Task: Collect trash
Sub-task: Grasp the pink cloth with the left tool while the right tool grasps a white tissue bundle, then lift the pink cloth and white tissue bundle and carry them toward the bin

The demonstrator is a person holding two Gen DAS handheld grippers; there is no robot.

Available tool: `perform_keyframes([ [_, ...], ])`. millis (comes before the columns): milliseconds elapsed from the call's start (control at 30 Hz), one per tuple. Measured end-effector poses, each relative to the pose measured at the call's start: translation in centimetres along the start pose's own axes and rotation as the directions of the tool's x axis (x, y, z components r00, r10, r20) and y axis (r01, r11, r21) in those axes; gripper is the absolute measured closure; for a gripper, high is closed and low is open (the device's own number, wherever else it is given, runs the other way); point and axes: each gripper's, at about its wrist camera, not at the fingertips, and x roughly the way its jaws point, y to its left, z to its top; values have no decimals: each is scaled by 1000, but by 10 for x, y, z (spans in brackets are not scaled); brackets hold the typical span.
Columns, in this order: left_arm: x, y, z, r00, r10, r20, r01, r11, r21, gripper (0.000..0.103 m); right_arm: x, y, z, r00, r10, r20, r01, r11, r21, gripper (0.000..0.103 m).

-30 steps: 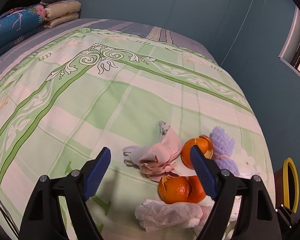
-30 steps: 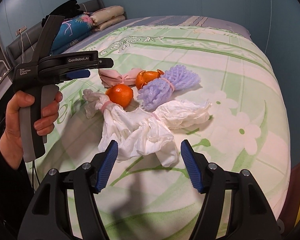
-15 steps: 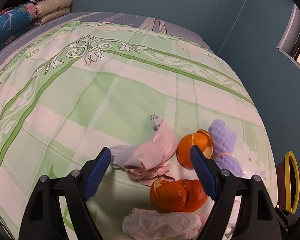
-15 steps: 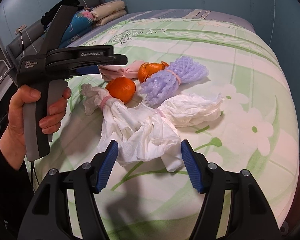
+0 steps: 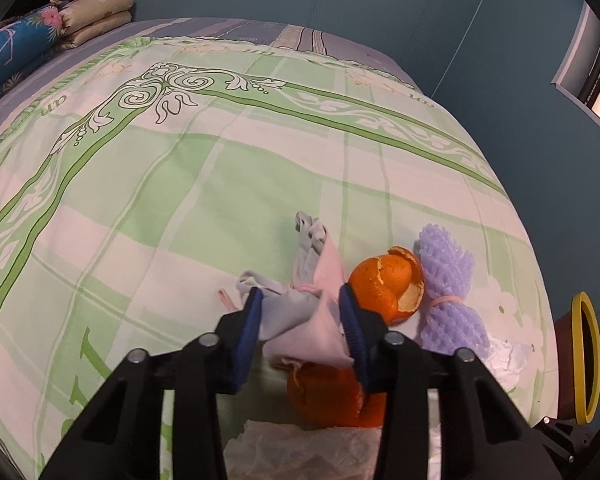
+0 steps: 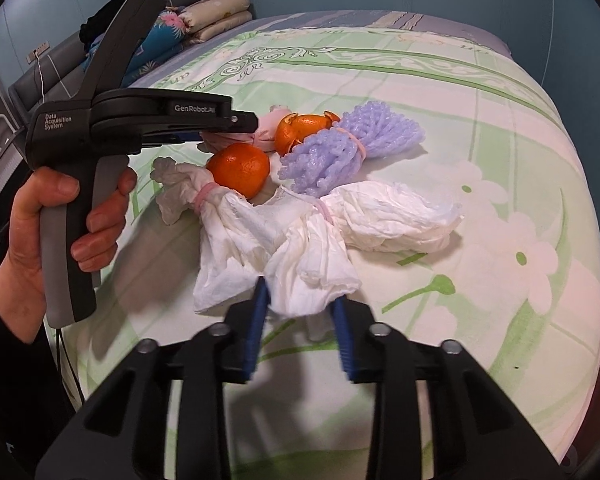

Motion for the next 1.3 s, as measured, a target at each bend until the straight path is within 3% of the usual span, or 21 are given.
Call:
perform_keyframes([
  [200,-1,2,1,1000,-4,2,4,1000,-11,85,-6,-1,0,1000,1,17,0,1000,-4,89],
  [367,-2,6,2,1000,-20,5,20,999,-34,89,-17,0,-1,999,-3,48,4,1000,-17,91],
  [967,-21,12,6,994,-87,59,92,992,-87,94,-58,-13,6,983,-45,178,42,999,17,92],
  [1300,-47,9,9,981,-143,129,154,985,-79,94,-85,-21,8,966,-57,252,52,998,29,92],
])
